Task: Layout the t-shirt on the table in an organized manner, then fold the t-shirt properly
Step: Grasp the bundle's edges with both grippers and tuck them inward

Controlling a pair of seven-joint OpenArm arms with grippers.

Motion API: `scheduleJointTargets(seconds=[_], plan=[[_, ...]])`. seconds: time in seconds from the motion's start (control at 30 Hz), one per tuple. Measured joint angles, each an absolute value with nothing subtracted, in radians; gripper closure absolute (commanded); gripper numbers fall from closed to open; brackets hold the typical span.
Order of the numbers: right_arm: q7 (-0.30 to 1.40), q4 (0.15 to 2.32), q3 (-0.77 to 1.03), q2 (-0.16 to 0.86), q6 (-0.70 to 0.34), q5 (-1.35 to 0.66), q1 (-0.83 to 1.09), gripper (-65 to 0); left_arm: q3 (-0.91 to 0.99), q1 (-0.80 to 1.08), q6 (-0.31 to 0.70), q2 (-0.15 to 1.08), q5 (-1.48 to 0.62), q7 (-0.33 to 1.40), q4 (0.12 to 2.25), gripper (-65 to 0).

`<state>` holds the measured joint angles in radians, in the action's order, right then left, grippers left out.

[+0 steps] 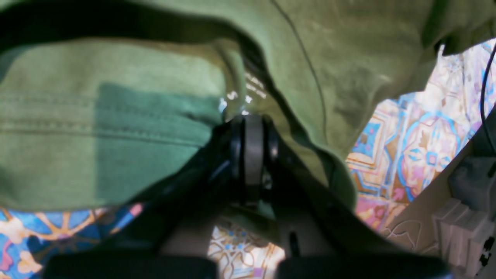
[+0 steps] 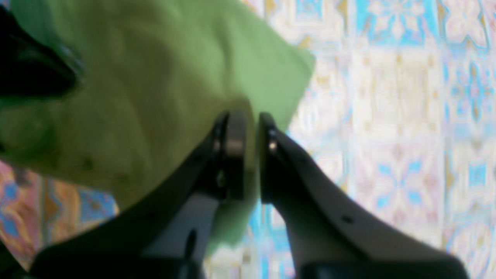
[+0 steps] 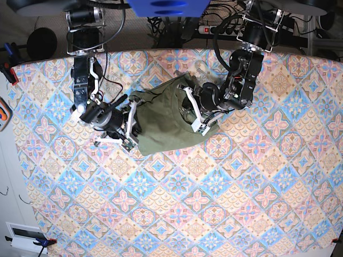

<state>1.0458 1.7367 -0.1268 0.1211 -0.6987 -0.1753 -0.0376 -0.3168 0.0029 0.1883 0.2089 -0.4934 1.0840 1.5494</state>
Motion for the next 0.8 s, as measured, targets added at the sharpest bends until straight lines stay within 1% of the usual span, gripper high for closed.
scheduleJointTargets(seconds=[0.13, 0.33, 0.5, 0.63, 0.8], plan=[[1.051, 1.756, -0.194, 0.130, -0.696, -0.165, -0.017, -5.5, -0.317, 0.003, 0.188, 0.211, -0.489, 1.083, 1.549, -0.7], [1.043, 1.730, -0.223, 0.122, -0.696, -0.176, -0.025, -5.4, -0.318, 0.006, 0.188, 0.210, -0.491, 1.080, 1.551, -0.7], [1.021, 1.614, -0.212, 0.138, -0.696, -0.168, -0.027, -5.2, -0.318, 0.006, 0.189, 0.211, -0.490, 1.080, 1.551, -0.7], [0.957, 1.574, -0.171, 0.175, -0.702, -0.184, -0.030, -5.2, -0.323, 0.008, 0.196, 0.236, -0.508, 1.061, 1.551, -0.7], [0.929, 1.535, -0.122, 0.197, -0.700, -0.183, -0.028, -5.2, -0.341, 0.007, 0.206, 0.268, -0.524, 1.047, 1.553, -0.7]])
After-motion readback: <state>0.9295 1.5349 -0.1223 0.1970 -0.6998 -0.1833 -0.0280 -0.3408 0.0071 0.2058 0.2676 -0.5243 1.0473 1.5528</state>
